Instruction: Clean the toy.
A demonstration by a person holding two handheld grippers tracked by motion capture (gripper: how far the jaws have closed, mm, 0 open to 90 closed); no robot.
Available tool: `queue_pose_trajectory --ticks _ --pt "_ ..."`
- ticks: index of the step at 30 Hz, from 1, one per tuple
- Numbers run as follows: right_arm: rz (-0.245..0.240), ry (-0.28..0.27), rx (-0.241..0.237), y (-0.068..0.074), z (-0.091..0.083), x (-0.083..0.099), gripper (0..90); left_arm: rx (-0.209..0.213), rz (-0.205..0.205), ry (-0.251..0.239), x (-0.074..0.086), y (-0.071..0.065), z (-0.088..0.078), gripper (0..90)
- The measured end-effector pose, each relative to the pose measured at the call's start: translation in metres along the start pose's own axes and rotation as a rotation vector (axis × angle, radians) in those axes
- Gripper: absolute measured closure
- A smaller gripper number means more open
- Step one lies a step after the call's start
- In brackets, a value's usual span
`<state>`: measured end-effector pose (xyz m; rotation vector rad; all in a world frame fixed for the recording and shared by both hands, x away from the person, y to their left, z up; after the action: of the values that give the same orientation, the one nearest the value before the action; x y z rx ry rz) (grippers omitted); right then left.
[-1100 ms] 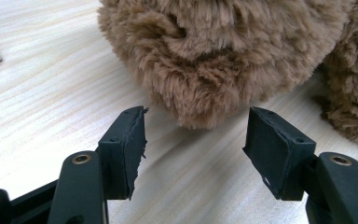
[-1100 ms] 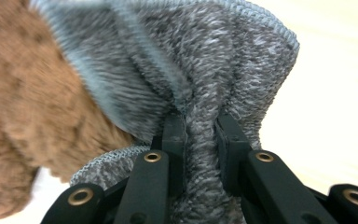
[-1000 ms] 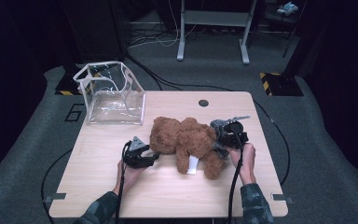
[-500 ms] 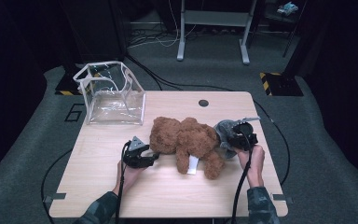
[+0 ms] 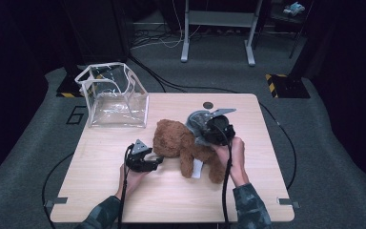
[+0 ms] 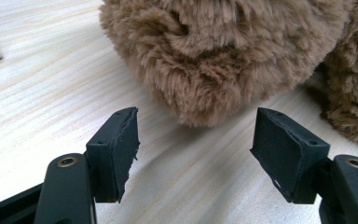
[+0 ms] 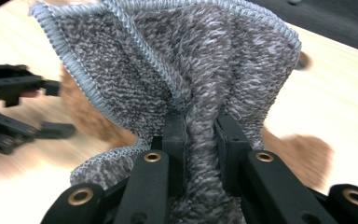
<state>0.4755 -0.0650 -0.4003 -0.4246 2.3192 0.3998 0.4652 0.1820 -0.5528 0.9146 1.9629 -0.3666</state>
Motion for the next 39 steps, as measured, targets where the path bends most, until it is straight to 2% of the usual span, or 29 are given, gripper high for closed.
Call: queue_pose_trajectory --ticks 5,10,12,17,32,37,39 --pt "-0.014 0.016 -0.064 0.027 0.023 -0.006 77.0 0.011 0.006 0.014 0.0 0.0 -0.001 30.3" --pt "-0.033 0.019 -0.118 0.046 0.045 -0.009 76.7 0.006 0.01 0.014 0.0 0.0 0.0 30.1" --pt "-0.049 0.026 -0.117 0.05 0.052 -0.008 76.7 0.016 0.011 0.017 0.0 0.0 -0.001 30.2" --pt "-0.057 0.055 -0.131 0.056 0.066 0.003 76.8 0.02 0.008 0.017 0.0 -0.001 -0.001 30.2" --pt "-0.057 0.1 -0.184 0.069 0.066 0.03 76.9 0.018 0.004 0.014 0.0 -0.001 0.0 30.7" --pt "-0.055 0.139 -0.211 0.071 0.077 0.05 77.0 0.014 0.008 0.008 0.0 -0.001 0.0 30.4" --pt "-0.041 0.156 -0.21 0.073 0.082 0.056 77.0 0.021 0.011 0.014 0.0 -0.001 0.0 30.3"
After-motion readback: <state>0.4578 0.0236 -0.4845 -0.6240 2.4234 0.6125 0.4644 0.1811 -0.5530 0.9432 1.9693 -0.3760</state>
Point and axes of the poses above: each handheld gripper's, and its own axes: z roughly forward along the jaws, x roughly out of its underside, y roughly to its left, the point moved 5 cm from there along z, roughly forward along the jaws, and after that the axes turned 13 degrees about z, right-handed, at the moved point
